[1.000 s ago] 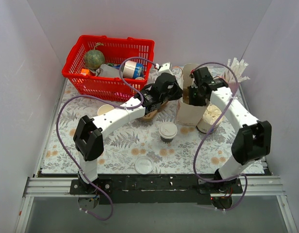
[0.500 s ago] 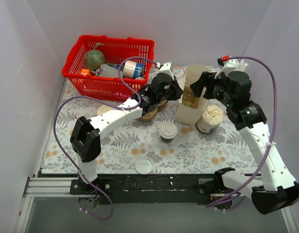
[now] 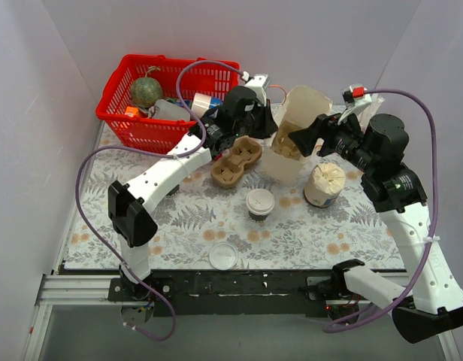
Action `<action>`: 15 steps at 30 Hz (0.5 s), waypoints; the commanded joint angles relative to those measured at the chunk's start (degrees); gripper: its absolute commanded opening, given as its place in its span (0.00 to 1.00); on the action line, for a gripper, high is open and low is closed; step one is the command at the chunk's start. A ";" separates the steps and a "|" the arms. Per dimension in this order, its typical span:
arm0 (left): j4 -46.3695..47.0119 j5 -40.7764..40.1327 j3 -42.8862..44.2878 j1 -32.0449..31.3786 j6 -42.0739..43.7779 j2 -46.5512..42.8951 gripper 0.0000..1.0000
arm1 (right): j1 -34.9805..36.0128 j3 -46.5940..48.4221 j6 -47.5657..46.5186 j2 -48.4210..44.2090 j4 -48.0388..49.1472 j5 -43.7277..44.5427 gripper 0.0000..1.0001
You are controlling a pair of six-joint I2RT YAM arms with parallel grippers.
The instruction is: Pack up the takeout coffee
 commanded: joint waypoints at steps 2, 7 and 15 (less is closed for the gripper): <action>-11.61 7.74 7.90 2.82 4.62 2.52 0.00 | -0.11 4.76 -0.24 2.06 -6.61 4.89 0.80; -15.49 12.31 10.63 3.70 7.34 5.43 0.00 | -0.11 7.04 -0.23 4.69 -10.66 9.90 0.80; -15.40 23.65 11.95 4.93 7.87 7.72 0.00 | -0.11 8.01 -2.87 5.05 -9.44 9.72 0.80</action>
